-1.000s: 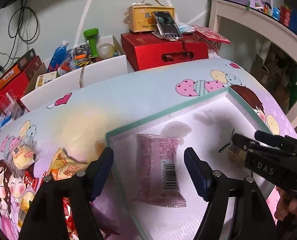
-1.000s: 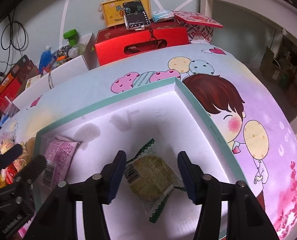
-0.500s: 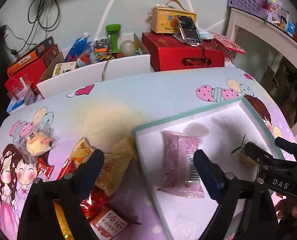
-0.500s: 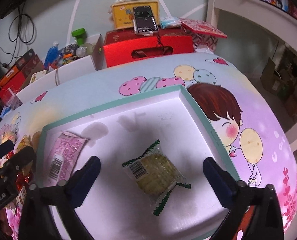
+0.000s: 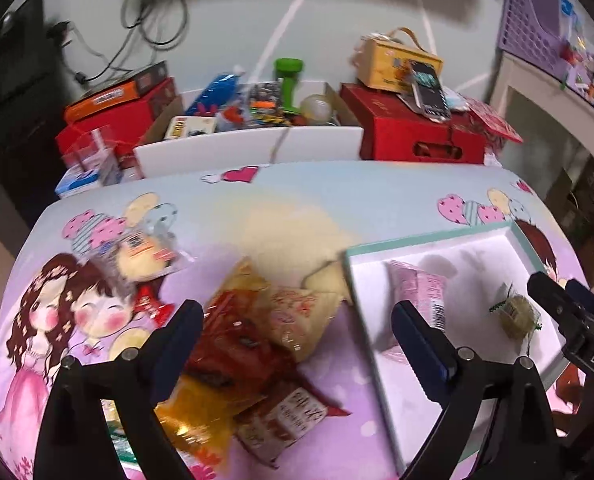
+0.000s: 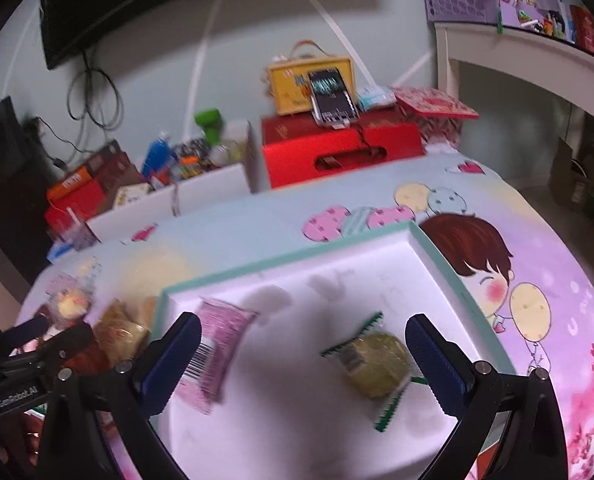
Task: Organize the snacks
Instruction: 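Withdraw both open tools from the tray back toward the snack pile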
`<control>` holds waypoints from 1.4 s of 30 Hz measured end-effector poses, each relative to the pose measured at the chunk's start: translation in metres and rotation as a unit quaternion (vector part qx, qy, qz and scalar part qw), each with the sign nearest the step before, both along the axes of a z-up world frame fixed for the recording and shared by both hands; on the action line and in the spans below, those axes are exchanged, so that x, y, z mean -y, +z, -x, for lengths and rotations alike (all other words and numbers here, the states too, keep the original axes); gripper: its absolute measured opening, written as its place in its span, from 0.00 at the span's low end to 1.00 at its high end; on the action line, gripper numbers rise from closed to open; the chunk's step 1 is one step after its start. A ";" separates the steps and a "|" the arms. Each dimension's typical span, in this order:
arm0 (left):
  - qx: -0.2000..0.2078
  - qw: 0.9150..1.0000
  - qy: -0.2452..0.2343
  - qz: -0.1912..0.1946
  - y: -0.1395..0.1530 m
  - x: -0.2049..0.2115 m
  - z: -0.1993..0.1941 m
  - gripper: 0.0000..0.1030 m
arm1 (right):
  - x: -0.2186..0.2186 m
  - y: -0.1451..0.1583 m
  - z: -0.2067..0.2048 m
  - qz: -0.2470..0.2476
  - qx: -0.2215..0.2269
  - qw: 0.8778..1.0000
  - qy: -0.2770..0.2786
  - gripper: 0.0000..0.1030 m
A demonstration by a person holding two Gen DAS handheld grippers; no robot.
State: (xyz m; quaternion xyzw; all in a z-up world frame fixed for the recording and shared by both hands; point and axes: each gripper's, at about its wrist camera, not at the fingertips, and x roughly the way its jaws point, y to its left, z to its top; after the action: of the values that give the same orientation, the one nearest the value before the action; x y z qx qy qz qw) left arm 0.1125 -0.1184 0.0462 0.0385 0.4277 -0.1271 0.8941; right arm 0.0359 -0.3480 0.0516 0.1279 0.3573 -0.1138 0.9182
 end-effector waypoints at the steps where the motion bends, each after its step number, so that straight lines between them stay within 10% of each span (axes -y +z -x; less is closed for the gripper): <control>1: 0.003 1.000 0.006 0.005 0.002 -0.006 0.002 0.93 | -0.002 0.001 0.000 -0.003 0.001 1.000 0.004 1.00; 28: -0.001 0.976 0.214 0.042 0.008 -0.177 0.041 0.93 | -0.085 -0.002 -0.010 -0.052 0.001 0.994 0.098 1.00; 42: -0.069 0.979 0.176 0.082 -0.019 -0.175 0.047 0.93 | -0.147 -0.021 -0.015 -0.011 -0.047 0.984 0.173 1.00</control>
State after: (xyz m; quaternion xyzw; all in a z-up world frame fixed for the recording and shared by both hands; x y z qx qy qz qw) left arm 0.0658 0.0568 0.0272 -0.1198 0.4762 -0.0051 0.8711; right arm 0.0509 -0.2013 0.0305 0.0686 0.4176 0.0445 0.9050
